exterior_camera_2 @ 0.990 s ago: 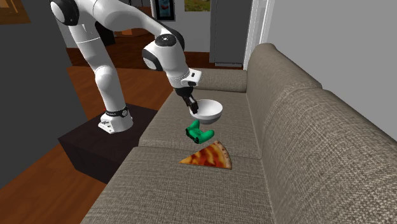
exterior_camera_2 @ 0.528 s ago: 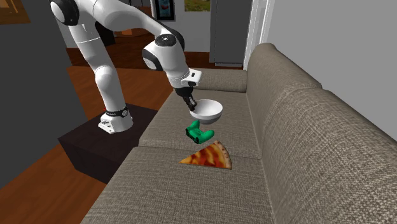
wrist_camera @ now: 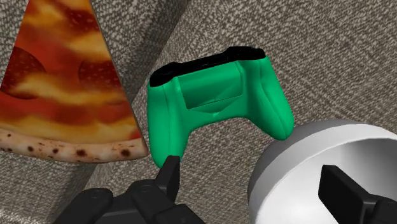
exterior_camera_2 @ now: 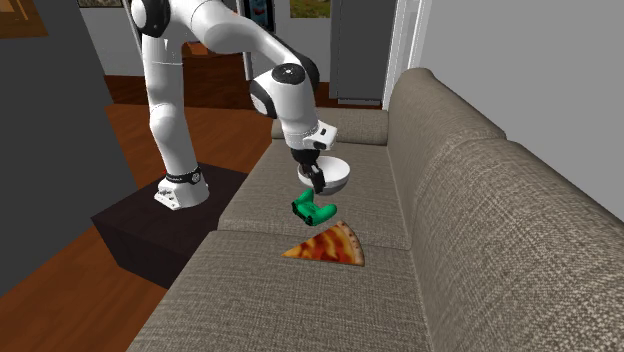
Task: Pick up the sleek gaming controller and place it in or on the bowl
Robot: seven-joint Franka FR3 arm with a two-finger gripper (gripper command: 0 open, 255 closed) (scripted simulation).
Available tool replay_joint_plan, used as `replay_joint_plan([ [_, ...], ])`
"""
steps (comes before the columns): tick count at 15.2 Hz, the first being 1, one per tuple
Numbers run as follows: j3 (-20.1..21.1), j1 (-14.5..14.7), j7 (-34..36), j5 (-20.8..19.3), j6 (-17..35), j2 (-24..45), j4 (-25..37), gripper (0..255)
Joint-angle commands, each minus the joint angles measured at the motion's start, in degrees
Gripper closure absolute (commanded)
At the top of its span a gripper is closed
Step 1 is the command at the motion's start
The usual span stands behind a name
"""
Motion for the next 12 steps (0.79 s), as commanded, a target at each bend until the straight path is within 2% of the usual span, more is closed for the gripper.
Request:
replay_joint_plan([
  [1,1.7,-3.7,0.1,5.1,-3.8,8.9,5.8,0],
  [5,6.1,-12.2,4.5,9.1,-10.0,22.0,17.6,0],
  [12,8.2,-12.5,3.1,11.7,-6.3,24.2,15.5,0],
])
